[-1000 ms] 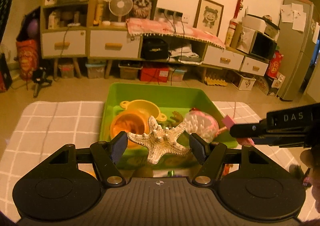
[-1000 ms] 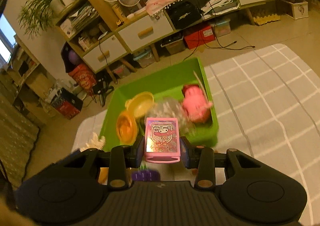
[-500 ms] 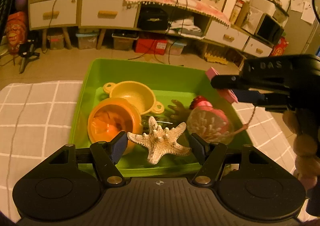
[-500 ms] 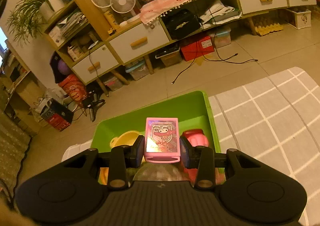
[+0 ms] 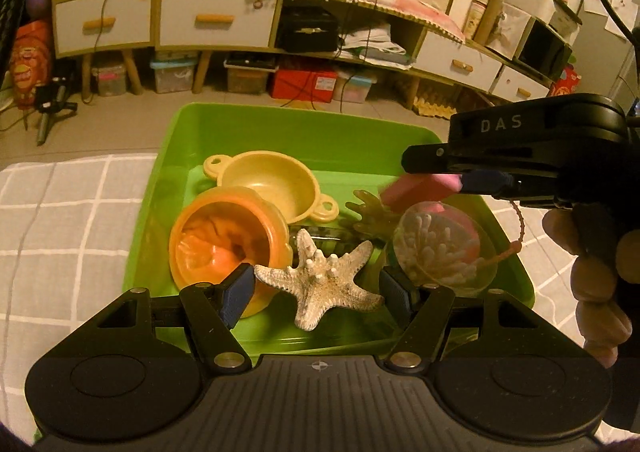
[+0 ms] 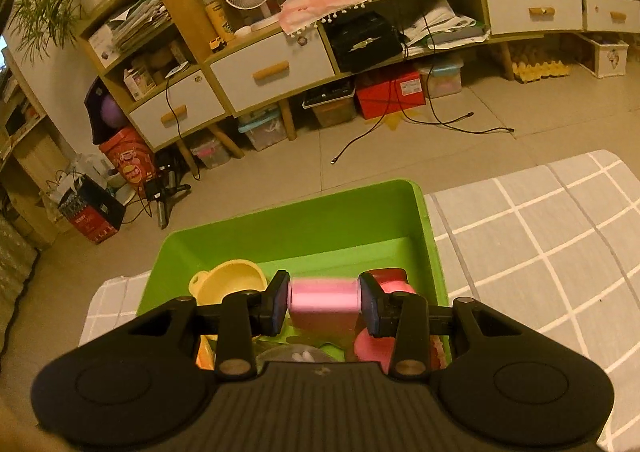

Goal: Organize rigid objects
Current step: 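Open the right tool to drop the card while the left tool releases the starfish into the bin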

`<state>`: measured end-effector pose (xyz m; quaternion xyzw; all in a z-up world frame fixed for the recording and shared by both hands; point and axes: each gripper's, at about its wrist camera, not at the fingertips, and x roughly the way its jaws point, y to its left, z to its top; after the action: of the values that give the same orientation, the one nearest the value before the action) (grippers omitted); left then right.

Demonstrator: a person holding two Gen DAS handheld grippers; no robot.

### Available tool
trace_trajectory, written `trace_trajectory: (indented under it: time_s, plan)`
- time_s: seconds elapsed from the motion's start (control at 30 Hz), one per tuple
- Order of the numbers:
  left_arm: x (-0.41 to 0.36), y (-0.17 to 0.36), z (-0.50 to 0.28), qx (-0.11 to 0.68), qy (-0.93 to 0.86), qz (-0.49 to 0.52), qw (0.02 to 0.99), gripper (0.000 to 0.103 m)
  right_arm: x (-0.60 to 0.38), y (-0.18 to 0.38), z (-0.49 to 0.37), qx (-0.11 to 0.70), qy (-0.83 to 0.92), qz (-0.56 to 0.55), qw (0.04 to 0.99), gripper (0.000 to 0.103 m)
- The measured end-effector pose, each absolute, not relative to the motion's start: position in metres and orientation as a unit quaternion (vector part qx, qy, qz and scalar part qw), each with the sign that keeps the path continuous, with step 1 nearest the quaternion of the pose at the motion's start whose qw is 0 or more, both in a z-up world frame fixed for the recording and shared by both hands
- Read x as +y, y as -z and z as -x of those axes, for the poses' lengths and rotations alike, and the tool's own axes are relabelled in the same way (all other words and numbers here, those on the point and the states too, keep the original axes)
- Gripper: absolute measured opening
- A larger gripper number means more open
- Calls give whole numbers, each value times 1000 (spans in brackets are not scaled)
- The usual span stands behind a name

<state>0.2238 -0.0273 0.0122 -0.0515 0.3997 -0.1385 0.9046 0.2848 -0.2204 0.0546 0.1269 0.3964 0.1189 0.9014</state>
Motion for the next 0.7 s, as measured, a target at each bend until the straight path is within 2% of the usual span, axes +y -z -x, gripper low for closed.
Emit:
trace_trajectory:
  time_s: [0.03, 0.1, 0.17, 0.2, 0.4, 0.7]
  plan:
    - [-28, -12, -223, 399, 137, 48, 905, 74, -220, -55, -284, 396, -120, -127, 902, 13]
    - [-30, -13, -222, 398, 128, 37, 908, 87, -222, -56, -281, 390, -119, -136, 903, 19]
    - [-30, -15, -219, 394, 127, 31, 910, 89, -224, -58, -279, 389, -116, -146, 902, 43]
    - [-29, -15, -218, 393, 129, 30, 910, 91, -225, -61, -278, 387, -114, -150, 902, 45]
    - [-28, -24, -209, 384, 125, 35, 914, 100, -225, -75, -269, 383, -113, -148, 905, 46]
    - [-35, -41, -193, 372, 132, 24, 919, 101, -227, -87, -246, 387, -115, -144, 904, 47]
